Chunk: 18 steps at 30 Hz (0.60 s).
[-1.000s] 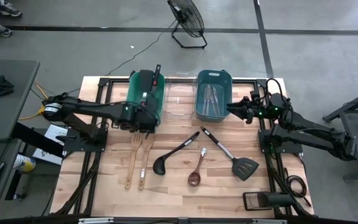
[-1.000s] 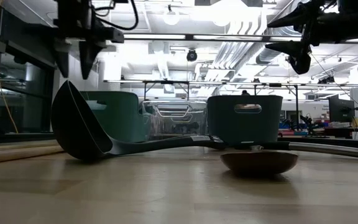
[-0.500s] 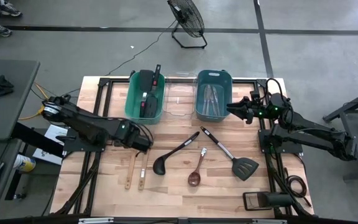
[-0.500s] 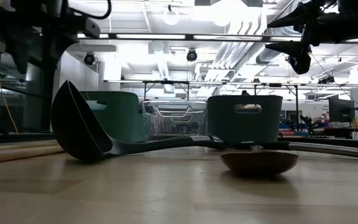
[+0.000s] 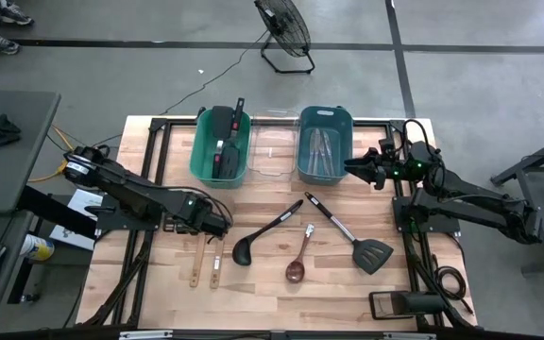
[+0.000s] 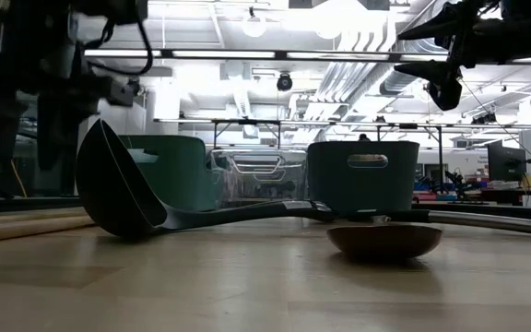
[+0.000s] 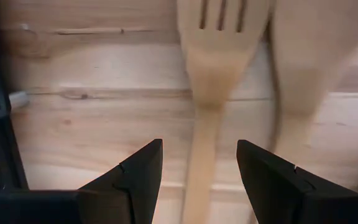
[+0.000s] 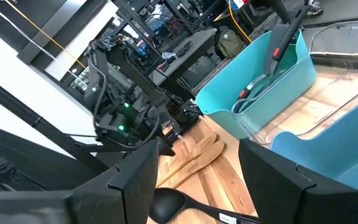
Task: Pick & Place Kitchen Items
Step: Put the light brown slotted serving spoon into the transparent bin
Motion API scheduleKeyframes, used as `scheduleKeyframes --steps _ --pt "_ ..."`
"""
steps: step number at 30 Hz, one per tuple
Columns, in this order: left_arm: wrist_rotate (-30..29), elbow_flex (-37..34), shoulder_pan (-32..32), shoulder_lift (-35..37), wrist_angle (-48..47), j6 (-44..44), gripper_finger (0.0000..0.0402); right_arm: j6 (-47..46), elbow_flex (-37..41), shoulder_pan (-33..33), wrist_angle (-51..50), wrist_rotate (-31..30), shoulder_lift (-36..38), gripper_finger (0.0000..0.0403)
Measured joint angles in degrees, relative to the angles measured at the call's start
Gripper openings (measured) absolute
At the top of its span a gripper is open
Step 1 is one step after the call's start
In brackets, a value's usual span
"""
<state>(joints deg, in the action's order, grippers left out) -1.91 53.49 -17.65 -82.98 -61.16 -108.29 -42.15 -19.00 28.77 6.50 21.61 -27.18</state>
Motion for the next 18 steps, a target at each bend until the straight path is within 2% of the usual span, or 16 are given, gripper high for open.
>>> scheduleKeyframes --steps 8,18 --pt "0.4 -4.8 0.0 0.0 8.0 0.0 0.0201 0.4 0.0 0.0 -0.7 0.0 0.0 0.0215" --pt "0.1 -5.0 0.7 -0.5 7.5 2.7 0.0202 0.4 0.0 0.0 -2.1 0.0 0.0 0.0215"
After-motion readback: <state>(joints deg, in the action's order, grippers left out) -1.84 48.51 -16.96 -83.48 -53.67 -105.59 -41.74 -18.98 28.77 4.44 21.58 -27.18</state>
